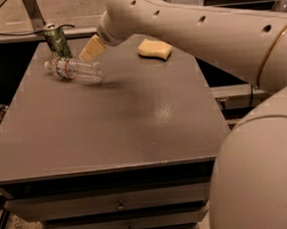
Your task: Move water bottle near green can
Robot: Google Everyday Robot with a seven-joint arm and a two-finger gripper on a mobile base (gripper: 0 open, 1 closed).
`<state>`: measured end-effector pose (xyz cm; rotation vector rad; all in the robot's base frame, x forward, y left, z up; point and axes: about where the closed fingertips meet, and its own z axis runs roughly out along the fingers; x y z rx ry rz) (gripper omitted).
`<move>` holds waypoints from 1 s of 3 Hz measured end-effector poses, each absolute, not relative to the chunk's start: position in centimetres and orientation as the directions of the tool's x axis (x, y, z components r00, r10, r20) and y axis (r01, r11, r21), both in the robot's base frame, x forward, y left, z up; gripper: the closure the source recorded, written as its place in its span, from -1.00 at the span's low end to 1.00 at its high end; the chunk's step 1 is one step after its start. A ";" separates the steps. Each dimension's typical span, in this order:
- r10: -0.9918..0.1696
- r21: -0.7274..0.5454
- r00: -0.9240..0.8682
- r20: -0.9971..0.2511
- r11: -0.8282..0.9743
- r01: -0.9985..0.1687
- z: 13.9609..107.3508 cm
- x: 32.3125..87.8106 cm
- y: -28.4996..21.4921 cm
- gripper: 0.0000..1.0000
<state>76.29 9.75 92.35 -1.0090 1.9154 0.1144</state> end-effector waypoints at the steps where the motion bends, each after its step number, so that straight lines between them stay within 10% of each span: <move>1: -0.559 -0.264 -0.245 -0.792 0.676 -0.687 92.6 75.9 7.8 -1.00; 3: -0.392 -0.099 -0.225 -0.892 0.655 -0.749 91.2 71.5 5.3 -1.00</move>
Offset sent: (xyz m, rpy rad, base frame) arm -0.0559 -0.1082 -0.0090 0.4198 0.1051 0.0292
